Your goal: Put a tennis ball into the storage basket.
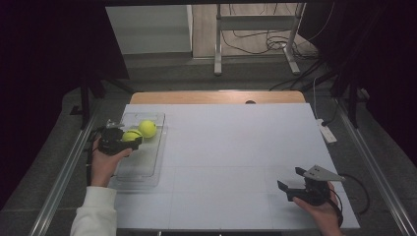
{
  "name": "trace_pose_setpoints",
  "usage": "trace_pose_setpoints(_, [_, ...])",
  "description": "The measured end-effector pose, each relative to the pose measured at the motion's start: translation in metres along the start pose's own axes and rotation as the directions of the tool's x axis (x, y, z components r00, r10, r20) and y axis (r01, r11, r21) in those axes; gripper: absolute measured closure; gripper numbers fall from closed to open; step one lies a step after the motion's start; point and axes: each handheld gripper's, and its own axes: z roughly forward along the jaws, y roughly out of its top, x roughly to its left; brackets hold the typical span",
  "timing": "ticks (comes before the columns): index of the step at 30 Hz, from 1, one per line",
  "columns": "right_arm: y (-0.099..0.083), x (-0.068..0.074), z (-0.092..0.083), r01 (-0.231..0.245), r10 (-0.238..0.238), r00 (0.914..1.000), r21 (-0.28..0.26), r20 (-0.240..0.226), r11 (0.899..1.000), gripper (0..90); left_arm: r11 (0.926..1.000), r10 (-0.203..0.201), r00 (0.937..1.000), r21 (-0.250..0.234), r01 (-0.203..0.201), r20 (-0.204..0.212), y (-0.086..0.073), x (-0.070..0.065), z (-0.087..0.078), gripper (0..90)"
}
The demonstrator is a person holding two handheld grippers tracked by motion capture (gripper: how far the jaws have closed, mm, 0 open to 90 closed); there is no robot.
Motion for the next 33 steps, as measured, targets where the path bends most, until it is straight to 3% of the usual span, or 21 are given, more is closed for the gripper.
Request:
trace_pose_setpoints(22, [-0.0002, -0.0002, -0.0005, -0.001, 0.001, 1.0000, 0.001, -0.001, 1.000, 13.5, 0.9967, 0.023, 0.9996, 0.078, -0.022, -0.015, 0.0016, -0.0034, 0.0018, 26.9])
trace_pose_setpoints(25, [-0.0002, -0.0004, -0.0002, -0.002, 0.002, 1.0000, 0.002, -0.001, 1.000, 13.5, 0.9969, 0.039, 0.9986, 0.070, -0.036, -0.037, 0.0009, -0.0046, 0.0014, 26.0])
trace_pose_setpoints(33, [-0.0001, -0.0004, -0.0002, -0.001, 0.001, 1.0000, 0.000, -0.001, 1.000, 13.5, 0.9984, 0.047, 0.9988, 0.034, -0.046, -0.016, 0.0052, -0.0095, -0.0076, 18.7])
